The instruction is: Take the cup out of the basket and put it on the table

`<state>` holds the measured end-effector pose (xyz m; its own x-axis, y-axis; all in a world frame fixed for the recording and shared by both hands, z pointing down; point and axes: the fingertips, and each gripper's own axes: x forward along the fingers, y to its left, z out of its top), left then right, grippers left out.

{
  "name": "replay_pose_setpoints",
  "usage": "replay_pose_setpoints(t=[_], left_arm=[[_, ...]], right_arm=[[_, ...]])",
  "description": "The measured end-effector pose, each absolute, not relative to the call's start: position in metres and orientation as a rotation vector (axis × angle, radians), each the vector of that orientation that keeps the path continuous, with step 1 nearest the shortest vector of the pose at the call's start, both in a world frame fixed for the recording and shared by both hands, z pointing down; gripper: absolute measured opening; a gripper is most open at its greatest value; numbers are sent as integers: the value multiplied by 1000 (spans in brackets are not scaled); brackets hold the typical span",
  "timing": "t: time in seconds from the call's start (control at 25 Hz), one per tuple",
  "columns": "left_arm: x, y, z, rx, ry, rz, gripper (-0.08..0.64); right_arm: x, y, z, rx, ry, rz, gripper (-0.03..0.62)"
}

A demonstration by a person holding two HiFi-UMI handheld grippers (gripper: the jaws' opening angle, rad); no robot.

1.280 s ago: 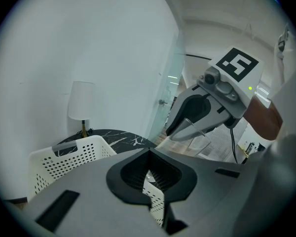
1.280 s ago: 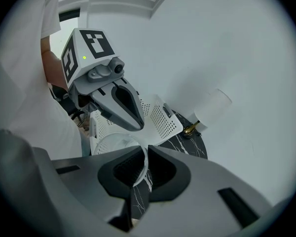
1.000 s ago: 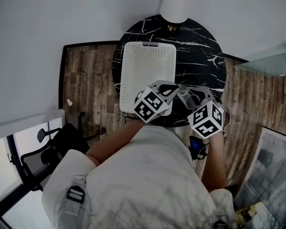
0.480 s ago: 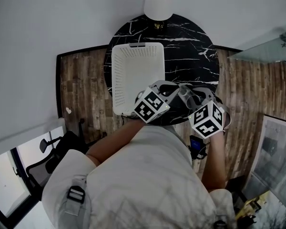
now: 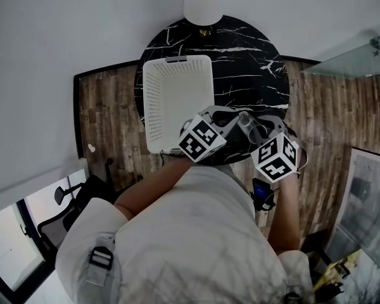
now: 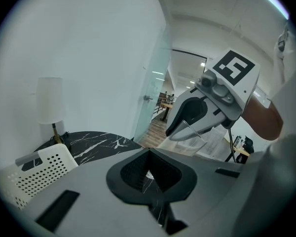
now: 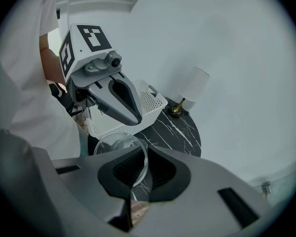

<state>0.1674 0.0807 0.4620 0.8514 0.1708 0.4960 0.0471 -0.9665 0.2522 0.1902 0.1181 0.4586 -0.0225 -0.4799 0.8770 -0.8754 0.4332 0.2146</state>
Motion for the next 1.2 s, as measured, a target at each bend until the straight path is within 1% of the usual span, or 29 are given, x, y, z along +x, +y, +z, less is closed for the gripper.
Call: replay_pose_setpoints(t=[1.2], left_arm=[[172, 90, 482, 2768, 205, 825, 5]], right_arm=[[198, 127, 491, 1199, -1650, 579, 26]])
